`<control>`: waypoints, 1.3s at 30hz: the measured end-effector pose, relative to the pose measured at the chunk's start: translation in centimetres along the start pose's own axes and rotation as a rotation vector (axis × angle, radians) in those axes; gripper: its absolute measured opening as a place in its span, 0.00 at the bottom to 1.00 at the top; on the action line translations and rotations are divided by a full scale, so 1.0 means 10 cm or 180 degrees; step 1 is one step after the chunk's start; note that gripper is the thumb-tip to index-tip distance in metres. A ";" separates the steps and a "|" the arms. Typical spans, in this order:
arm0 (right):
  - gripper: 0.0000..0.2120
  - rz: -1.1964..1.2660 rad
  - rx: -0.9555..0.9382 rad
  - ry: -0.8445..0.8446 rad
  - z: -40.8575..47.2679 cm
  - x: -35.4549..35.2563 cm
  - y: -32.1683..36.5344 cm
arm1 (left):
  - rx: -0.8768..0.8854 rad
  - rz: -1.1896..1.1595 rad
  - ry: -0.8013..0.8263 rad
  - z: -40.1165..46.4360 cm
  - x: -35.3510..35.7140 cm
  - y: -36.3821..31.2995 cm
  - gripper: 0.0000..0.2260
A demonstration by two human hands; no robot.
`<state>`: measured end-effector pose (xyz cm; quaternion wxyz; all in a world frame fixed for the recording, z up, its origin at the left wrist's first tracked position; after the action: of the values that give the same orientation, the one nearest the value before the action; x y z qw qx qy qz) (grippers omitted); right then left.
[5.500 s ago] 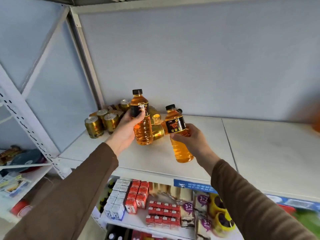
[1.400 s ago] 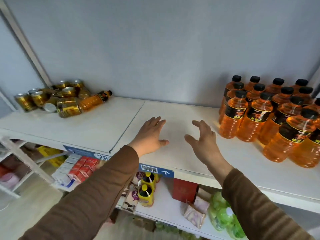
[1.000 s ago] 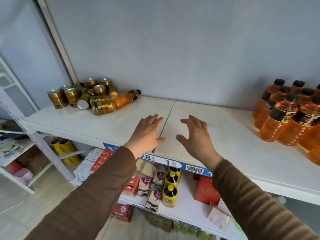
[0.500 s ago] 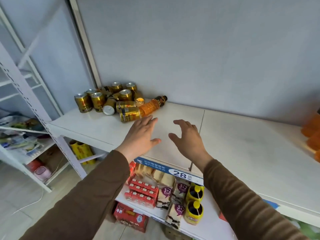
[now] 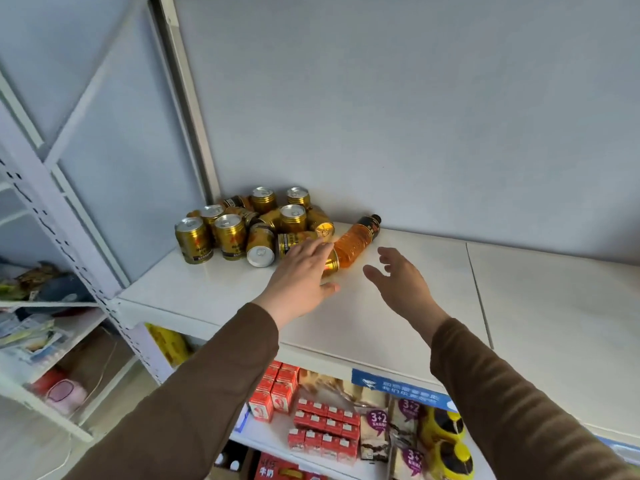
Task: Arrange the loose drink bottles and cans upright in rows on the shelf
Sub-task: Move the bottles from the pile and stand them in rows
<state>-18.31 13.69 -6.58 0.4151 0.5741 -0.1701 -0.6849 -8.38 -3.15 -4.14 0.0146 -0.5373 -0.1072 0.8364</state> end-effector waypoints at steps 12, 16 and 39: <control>0.29 0.0058 0.0768 0.0156 0.77 0.53 0.01 | -0.0073 -0.0256 0.0090 0.60 0.21 0.51 0.35; 0.28 0.0170 0.1115 0.0140 0.92 0.71 0.01 | -0.0052 -0.0311 0.0107 0.72 0.22 0.70 0.34; 0.26 0.0355 0.2207 0.0078 1.25 1.16 0.07 | -0.0719 -0.0273 0.0802 1.86 -0.34 3.20 0.31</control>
<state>-29.60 1.37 -9.99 0.2342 0.6789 -0.4186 -0.5558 -20.80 -37.87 0.04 0.0032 -0.6311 -0.2207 0.7437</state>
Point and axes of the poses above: each hand's wrist, its own z-axis towards the middle knuckle, its own x-axis out of the palm, y = z × x, the point moved 3 cm from there along z, towards the middle knuckle, and after that the axes turned 12 degrees about -y, right-handed, at the moved point
